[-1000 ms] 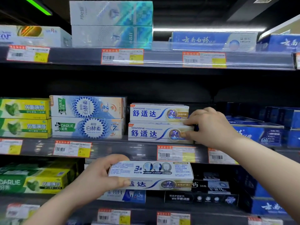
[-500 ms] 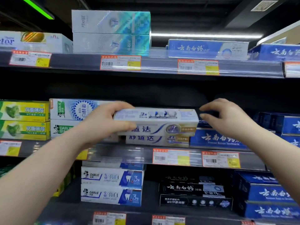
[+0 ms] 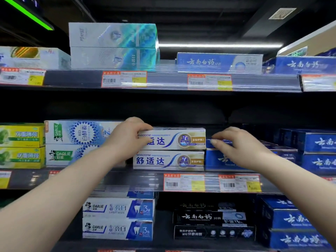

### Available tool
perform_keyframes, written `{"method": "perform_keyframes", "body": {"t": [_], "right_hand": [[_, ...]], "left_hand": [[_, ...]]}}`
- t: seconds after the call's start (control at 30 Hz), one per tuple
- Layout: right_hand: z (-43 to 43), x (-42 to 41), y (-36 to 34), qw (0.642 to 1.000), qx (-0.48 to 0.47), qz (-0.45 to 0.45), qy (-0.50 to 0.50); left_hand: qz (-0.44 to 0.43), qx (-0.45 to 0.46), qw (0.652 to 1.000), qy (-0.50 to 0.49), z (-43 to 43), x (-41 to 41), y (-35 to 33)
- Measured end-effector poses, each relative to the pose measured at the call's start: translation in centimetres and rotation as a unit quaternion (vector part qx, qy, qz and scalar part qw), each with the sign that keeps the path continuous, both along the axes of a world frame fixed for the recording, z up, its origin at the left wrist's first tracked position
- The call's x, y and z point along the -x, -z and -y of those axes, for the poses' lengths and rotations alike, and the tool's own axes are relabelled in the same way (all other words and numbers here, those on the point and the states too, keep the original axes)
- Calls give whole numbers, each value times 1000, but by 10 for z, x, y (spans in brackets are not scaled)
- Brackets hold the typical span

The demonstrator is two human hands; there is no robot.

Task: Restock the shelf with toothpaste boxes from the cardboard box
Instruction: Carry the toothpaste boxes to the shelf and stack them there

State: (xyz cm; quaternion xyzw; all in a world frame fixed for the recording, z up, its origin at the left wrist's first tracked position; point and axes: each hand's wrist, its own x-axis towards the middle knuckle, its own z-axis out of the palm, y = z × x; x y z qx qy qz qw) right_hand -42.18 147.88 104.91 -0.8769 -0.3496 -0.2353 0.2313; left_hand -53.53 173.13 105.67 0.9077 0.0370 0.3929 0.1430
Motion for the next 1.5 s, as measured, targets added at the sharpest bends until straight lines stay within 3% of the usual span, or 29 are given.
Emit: {"method": "perform_keyframes", "body": {"t": [0.13, 0.23, 0.3, 0.43, 0.73, 1.0, 1.5], "right_hand": [[-12, 6, 4, 999, 27, 15, -21], [-19, 7, 7, 998, 36, 42, -8], [-23, 6, 8, 998, 25, 55, 0], [-28, 4, 7, 999, -4, 49, -6], [-30, 6, 7, 996, 77, 38, -14], [-28, 3, -1, 998, 55, 5, -17], [-42, 0, 2, 996, 75, 38, -1]], "left_hand": [[43, -107, 993, -38, -4, 6, 15], [68, -263, 955, -118, -13, 13, 24], [66, -292, 944, -139, -19, 15, 27], [81, -295, 943, -130, -23, 13, 28], [85, -274, 952, -108, -29, 11, 29], [96, -285, 950, -78, -29, 9, 31], [79, -273, 946, -157, -40, 12, 34]]}}
